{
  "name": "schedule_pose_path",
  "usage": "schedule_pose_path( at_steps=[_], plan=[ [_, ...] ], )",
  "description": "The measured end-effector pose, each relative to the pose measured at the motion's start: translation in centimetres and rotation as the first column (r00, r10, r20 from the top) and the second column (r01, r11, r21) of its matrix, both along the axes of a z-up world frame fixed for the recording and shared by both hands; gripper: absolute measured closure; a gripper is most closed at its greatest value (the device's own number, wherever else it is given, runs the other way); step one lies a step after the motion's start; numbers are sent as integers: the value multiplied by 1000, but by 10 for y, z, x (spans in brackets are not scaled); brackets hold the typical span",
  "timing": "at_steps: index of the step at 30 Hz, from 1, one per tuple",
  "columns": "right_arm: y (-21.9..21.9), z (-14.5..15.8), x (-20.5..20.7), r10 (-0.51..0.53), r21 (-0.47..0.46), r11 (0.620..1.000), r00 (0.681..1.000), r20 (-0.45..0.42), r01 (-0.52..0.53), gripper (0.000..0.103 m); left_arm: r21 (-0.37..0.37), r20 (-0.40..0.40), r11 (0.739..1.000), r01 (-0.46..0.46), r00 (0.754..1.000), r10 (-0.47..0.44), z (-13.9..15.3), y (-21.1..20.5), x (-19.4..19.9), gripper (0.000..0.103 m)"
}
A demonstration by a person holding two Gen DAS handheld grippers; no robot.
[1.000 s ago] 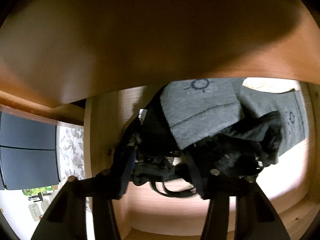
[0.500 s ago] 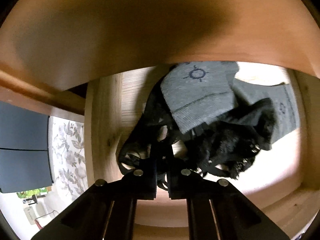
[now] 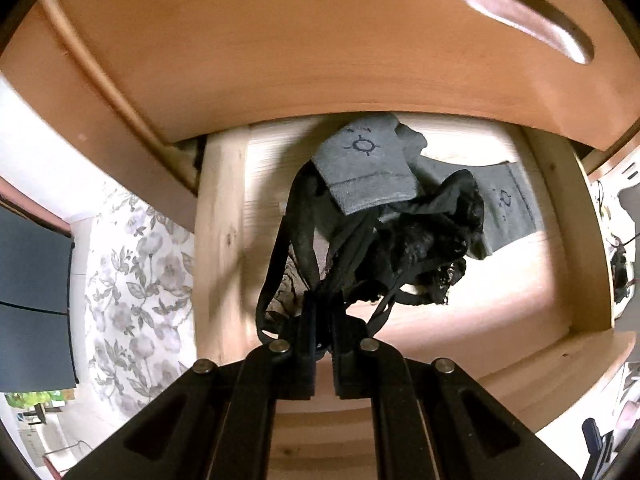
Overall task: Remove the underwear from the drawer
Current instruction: 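Lift the black lace cloth up out of the drawer with the left gripper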
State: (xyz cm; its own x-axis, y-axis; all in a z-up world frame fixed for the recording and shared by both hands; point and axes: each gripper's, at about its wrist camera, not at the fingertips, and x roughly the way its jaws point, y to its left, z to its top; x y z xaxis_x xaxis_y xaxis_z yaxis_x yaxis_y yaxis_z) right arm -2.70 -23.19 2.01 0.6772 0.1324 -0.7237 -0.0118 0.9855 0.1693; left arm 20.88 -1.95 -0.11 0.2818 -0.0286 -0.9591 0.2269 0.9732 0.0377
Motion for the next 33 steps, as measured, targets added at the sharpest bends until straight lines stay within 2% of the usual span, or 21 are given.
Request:
schedule_pose_path(
  at_steps=[3, 4, 6, 11, 17, 22, 28, 33],
  plan=[
    [2, 2, -2, 3, -1, 1000, 1000, 5, -3, 0, -23, 5, 1000, 1, 1000, 0, 6, 1, -6, 98],
    [2, 3, -2, 5, -1, 1000, 1000, 6, -5, 0, -44, 6, 999, -2, 1000, 2, 10, -3, -7, 98],
    [2, 3, -2, 5, 0, 1000, 1000, 8, -5, 0, -134, 12, 991, -2, 1000, 3, 19, -3, -12, 98],
    [1, 4, -4, 0, 3, 1000, 1000, 9, 0, 0, -218, 41, 976, 15, 999, -6, 36, -14, -26, 98],
    [3, 5, -5, 5, 1, 1000, 1000, 11, -5, 0, -374, 84, 927, 23, 996, 9, 51, -10, -34, 98],
    [3, 6, -5, 2, 0, 1000, 1000, 13, -2, 0, -424, 121, 905, 46, 993, 6, 62, -6, -39, 98],
    [5, 7, -6, 5, -6, 1000, 1000, 12, -5, 0, -511, 192, 855, 90, 981, 12, 85, 4, -49, 98],
    [7, 10, -8, 8, -13, 1000, 1000, 16, -8, 0, -547, 241, 829, 117, 970, 22, 105, 10, -58, 98]
  ],
)
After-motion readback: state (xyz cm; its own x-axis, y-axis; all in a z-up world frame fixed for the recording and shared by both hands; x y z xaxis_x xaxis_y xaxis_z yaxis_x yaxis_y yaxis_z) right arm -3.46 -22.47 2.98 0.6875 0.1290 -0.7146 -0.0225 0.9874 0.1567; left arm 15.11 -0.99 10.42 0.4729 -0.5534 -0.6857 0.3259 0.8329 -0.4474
